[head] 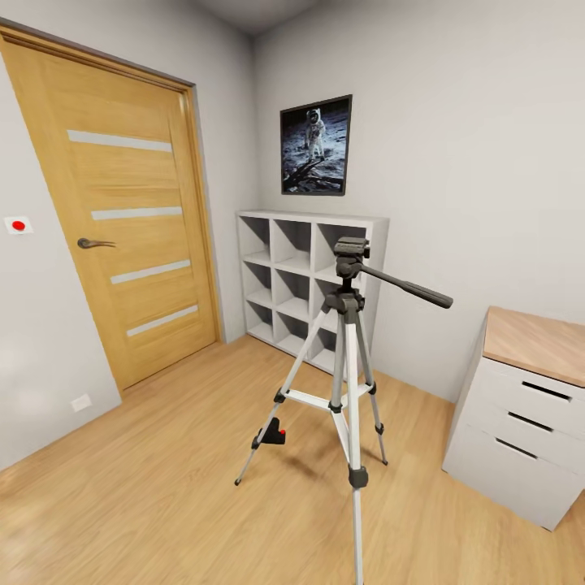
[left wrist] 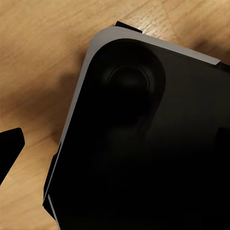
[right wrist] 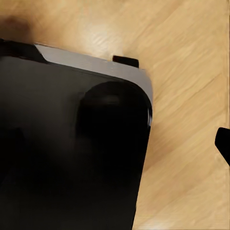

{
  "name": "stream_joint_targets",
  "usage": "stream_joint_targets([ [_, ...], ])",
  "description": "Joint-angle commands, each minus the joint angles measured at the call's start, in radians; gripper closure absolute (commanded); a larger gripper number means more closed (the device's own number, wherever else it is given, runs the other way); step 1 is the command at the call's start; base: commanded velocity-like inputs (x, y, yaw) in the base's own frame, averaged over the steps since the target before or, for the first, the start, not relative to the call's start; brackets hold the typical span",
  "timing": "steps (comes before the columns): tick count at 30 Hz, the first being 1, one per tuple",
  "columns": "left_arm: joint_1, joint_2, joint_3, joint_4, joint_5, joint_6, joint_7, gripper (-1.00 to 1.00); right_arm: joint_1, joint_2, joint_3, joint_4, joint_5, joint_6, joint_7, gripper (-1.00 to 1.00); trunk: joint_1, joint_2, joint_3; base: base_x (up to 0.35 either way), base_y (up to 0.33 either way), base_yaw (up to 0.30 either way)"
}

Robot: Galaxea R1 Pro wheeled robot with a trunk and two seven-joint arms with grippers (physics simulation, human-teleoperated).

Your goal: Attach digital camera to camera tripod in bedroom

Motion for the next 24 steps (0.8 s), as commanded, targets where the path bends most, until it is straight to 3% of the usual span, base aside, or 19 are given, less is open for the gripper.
stream_joint_targets([
  [1,0.0,0.0,0.003,-0.001,0.002,-0.001,0.001,-1.0,0.001,-0.001,0.004,-0.042,0.001,0.002,0.0,-1.0,0.0,0.0,-0.001,0.0,0.0,0.0],
  [4,0.0,0.0,0.003,-0.001,0.002,-0.001,0.001,-1.0,0.0,-0.002,0.005,-0.187,0.0,0.038,0.002,-1.0,0.0,0.0,-0.001,0.0,0.0,0.0],
  [5,0.0,0.0,0.003,-0.002,0.002,-0.001,0.001,-1.0,0.0,-0.002,0.003,-0.302,-0.002,0.099,0.003,-1.0,0.0,0.0,-0.001,0.0,0.0,0.0],
  [8,0.0,0.0,0.003,-0.002,0.002,-0.001,0.001,-1.0,0.0,-0.003,-0.002,-0.493,-0.006,0.254,0.004,-1.0,0.0,0.0,-0.001,0.0,0.0,0.0],
  [13,0.0,-0.001,0.002,-0.002,0.002,-0.001,0.001,-1.0,0.001,-0.016,-0.014,-0.834,-0.015,0.578,0.012,-1.0,0.0,0.0,-0.001,0.0,0.0,0.0],
  [17,0.0,-0.001,0.002,-0.002,0.002,-0.001,0.001,-1.0,0.001,-0.036,-0.043,-1.09,-0.019,0.786,0.03,-1.0,0.0,0.0,-0.001,0.0,0.0,0.0],
  [18,0.0,-0.001,0.001,-0.002,0.002,-0.001,0.001,-1.0,0.001,-0.042,-0.061,-1.196,-0.02,0.856,0.041,-1.0,0.0,0.0,-0.001,0.0,0.0,0.0],
  [24,0.0,-0.002,0.001,-0.002,0.002,-0.001,0.001,-1.0,0.002,-0.053,-0.114,-1.375,-0.022,0.963,0.081,-1.0,0.0,0.0,-0.001,0.0,0.0,0.0],
])
